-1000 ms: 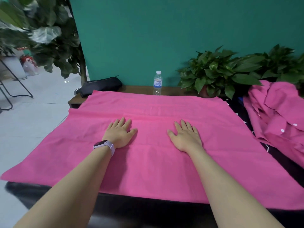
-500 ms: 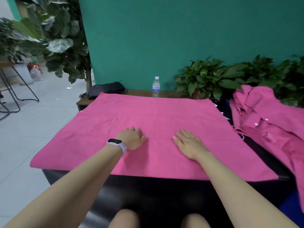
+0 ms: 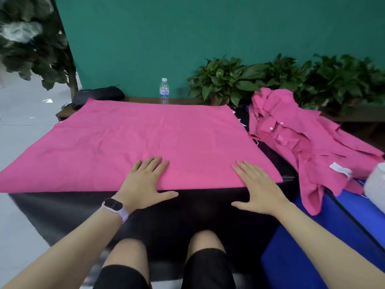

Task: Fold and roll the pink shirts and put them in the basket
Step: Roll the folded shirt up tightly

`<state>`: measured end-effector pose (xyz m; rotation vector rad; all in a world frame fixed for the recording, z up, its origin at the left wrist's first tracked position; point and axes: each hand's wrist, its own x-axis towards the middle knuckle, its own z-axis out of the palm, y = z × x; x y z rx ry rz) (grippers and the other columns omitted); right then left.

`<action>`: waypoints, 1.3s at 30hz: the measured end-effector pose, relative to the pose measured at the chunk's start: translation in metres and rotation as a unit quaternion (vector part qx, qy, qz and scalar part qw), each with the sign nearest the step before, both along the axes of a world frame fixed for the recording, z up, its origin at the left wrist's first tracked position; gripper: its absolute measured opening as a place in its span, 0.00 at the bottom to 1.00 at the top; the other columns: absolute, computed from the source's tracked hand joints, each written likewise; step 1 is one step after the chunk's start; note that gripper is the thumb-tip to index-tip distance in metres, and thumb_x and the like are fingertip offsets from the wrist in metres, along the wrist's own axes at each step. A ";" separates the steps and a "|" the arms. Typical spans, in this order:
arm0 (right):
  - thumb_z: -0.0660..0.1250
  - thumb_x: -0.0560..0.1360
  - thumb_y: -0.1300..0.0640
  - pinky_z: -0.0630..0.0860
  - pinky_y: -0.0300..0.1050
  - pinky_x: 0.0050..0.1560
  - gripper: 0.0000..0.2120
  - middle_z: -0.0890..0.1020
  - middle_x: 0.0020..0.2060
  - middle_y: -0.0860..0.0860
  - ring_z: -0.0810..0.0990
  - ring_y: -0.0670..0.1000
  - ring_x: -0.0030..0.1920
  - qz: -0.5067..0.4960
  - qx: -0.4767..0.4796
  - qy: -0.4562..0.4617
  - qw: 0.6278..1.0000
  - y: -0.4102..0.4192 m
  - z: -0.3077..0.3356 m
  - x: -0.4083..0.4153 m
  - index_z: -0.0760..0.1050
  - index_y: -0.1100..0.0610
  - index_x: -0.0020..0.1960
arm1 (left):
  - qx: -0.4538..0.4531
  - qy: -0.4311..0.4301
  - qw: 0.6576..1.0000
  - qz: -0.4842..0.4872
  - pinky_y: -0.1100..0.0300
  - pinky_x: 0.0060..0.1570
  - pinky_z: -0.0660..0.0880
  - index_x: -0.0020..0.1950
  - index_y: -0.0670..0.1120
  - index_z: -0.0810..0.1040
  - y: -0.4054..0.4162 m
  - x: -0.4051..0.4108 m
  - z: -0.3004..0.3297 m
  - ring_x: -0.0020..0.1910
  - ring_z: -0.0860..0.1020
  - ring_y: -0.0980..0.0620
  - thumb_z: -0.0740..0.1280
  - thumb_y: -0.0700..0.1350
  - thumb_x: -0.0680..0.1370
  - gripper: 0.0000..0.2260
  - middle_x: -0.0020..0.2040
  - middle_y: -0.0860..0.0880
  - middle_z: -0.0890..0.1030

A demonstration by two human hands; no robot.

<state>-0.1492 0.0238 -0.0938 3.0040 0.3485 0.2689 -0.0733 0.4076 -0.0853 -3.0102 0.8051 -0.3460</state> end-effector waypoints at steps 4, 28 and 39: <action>0.69 0.73 0.47 0.48 0.53 0.81 0.47 0.53 0.82 0.53 0.50 0.54 0.82 -0.026 -0.005 -0.052 0.998 0.007 -0.013 -0.003 0.46 0.52 0.83 | 0.068 -0.049 0.996 -0.025 0.39 0.75 0.56 0.81 0.43 0.54 -0.022 -0.015 -0.004 0.78 0.58 0.39 0.51 0.78 0.73 0.50 0.79 0.42 0.60; 0.73 0.73 0.70 0.82 0.57 0.52 0.18 0.85 0.56 0.56 0.85 0.60 0.53 -0.078 0.101 -0.206 0.970 -0.048 0.005 -0.029 0.82 0.62 0.62 | 0.068 -0.160 0.983 -0.052 0.48 0.40 0.78 0.56 0.39 0.78 -0.049 -0.038 0.003 0.44 0.79 0.40 0.69 0.30 0.65 0.20 0.52 0.41 0.81; 0.76 0.63 0.76 0.80 0.52 0.35 0.22 0.84 0.40 0.58 0.82 0.61 0.36 -0.015 0.015 -0.202 0.979 -0.050 0.019 -0.034 0.81 0.65 0.56 | -0.019 -0.149 0.987 -0.056 0.61 0.24 0.56 0.36 0.44 0.74 -0.033 -0.045 0.033 0.21 0.68 0.48 0.78 0.33 0.64 0.15 0.26 0.50 0.69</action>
